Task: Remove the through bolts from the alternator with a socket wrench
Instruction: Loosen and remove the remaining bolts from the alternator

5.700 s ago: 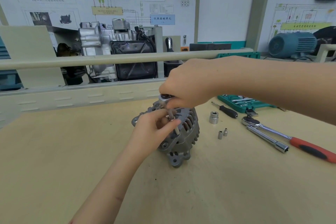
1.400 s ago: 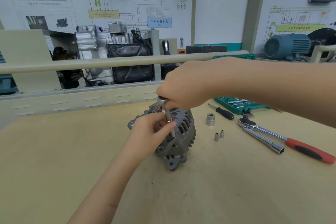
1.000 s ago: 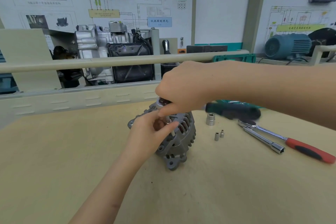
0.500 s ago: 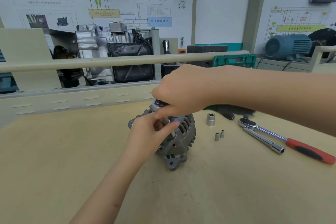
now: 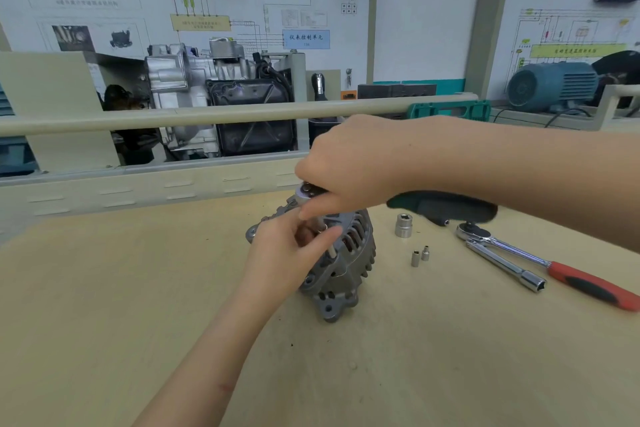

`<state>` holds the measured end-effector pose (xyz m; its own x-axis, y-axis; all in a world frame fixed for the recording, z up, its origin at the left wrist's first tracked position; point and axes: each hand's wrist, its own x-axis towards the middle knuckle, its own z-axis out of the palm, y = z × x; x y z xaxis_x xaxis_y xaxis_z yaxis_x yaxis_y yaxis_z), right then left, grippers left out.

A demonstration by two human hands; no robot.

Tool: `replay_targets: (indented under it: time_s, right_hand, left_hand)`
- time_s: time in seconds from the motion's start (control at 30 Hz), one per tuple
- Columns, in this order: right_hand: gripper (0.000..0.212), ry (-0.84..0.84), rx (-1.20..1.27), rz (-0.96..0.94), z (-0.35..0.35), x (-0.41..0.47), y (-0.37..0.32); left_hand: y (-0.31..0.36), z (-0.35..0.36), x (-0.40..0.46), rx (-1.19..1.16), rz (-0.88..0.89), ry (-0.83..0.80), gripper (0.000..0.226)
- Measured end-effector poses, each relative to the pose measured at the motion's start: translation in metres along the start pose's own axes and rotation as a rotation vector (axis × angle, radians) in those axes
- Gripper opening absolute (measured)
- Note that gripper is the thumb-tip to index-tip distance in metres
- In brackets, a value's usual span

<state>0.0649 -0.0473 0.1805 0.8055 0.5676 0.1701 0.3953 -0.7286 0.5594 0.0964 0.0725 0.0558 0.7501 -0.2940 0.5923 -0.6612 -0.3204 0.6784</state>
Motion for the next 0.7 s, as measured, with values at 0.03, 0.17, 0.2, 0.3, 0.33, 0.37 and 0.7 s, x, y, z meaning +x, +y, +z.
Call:
replay_targets:
  time_s: [0.03,0.17,0.2,0.3,0.33,0.37,0.7]
  right_hand:
    - [0.005,0.003,0.0,0.001,0.001,0.0001,-0.0005]
    - [0.015,-0.002,0.023,-0.001,-0.0006,-0.0019,0.0008]
    - [0.018,-0.013,0.033,0.006,-0.0017,-0.0026,0.0017]
    - [0.019,-0.03,0.055,-0.008,-0.0056,-0.0052,0.0031]
    - [0.014,-0.027,0.047,-0.014,-0.0059,-0.0055,0.0031]
    - [0.008,-0.017,0.033,-0.017,-0.0064,-0.0055,0.0023]
    - [0.01,-0.023,0.047,-0.005,0.0004,-0.0008,0.0023]
  left_hand:
    - [0.0006,-0.0006,0.0003,-0.011,-0.007,-0.01,0.023]
    - [0.0028,-0.0047,0.0009,-0.061,-0.012,-0.073,0.018]
    - [0.0026,-0.0054,0.001,-0.063,-0.008,-0.089,0.015]
    - [-0.001,-0.004,0.002,-0.044,-0.009,-0.057,0.017]
    - [-0.0011,-0.0031,0.0019,-0.032,-0.003,-0.034,0.018]
    - [-0.0007,-0.002,0.0015,-0.018,0.009,-0.015,0.017]
    - [0.0034,-0.0075,0.0015,-0.057,0.011,-0.094,0.011]
